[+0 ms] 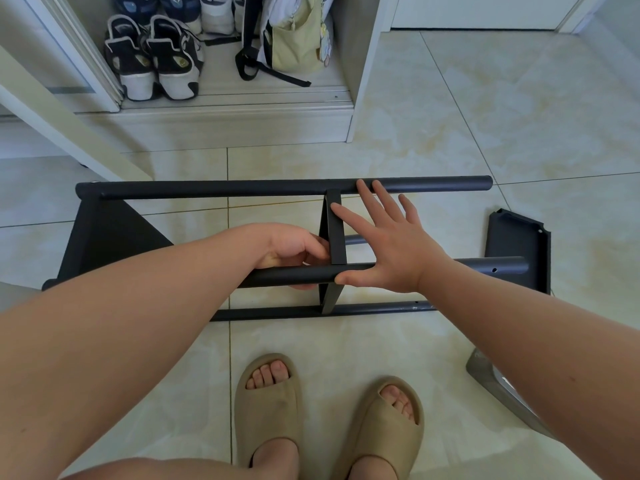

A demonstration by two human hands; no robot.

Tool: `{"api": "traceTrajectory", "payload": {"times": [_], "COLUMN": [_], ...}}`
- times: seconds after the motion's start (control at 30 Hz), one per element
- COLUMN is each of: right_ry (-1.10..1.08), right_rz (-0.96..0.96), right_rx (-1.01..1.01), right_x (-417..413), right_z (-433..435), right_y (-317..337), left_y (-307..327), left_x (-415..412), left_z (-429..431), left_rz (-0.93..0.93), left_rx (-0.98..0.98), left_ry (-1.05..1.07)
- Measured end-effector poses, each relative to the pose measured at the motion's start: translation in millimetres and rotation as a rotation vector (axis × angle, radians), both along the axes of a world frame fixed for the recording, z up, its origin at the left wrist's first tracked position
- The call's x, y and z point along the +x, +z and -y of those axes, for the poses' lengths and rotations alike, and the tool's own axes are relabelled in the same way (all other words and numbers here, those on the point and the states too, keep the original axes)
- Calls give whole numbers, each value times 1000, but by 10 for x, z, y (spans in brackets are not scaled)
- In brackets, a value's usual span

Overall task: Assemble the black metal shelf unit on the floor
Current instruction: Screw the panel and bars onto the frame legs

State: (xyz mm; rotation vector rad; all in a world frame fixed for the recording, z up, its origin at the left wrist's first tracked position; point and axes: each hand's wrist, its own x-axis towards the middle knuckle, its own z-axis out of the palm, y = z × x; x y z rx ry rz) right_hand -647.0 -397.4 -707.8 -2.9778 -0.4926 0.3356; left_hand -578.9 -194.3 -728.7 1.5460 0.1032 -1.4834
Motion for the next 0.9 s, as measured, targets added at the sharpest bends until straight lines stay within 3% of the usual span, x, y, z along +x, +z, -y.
{"api": "traceTrajectory", "payload": {"times": [0.17, 0.6, 0.9], "right_ry": [-1, 0, -1], "right_rz": [2, 0, -3], "right_rx": [10, -3, -2], "right_x": [-3, 1, -2], "right_z": [1, 2, -2], "right_y": [0, 0, 10], "left_y": [16, -30, 11], "left_x": [-28, 18, -20], "left_z": [48, -28, 43], "left_rz": [53, -11, -8], "left_rx": [114, -56, 65], "left_ry": [-61, -12, -53]}}
